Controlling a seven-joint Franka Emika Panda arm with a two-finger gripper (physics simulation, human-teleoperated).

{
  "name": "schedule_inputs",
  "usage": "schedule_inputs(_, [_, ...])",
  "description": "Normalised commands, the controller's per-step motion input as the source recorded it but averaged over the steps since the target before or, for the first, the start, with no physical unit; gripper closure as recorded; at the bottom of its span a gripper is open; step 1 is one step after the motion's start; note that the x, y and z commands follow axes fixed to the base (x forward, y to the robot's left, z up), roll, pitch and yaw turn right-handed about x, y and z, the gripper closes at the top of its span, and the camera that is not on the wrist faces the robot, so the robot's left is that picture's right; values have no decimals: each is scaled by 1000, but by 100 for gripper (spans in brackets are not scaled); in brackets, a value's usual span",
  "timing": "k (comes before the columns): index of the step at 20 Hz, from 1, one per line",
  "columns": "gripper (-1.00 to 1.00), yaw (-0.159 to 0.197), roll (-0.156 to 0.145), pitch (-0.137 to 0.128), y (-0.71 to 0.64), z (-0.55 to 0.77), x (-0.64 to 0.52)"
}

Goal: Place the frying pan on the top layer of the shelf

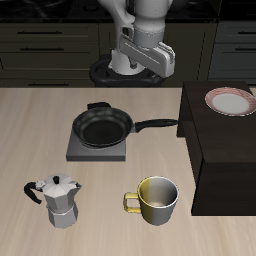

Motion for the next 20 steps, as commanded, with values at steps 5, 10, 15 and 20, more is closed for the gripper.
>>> schedule_inputs(5, [-100,-127,-12,16,58,-93,21])
schedule_inputs(10, [-100,-107,0,-12,61,-13,-18])
schedule_inputs(15, [-100,-54,20,-4,175,-63,65])
schedule_inputs(20, [-100,-121,35,1,96,-36,35])
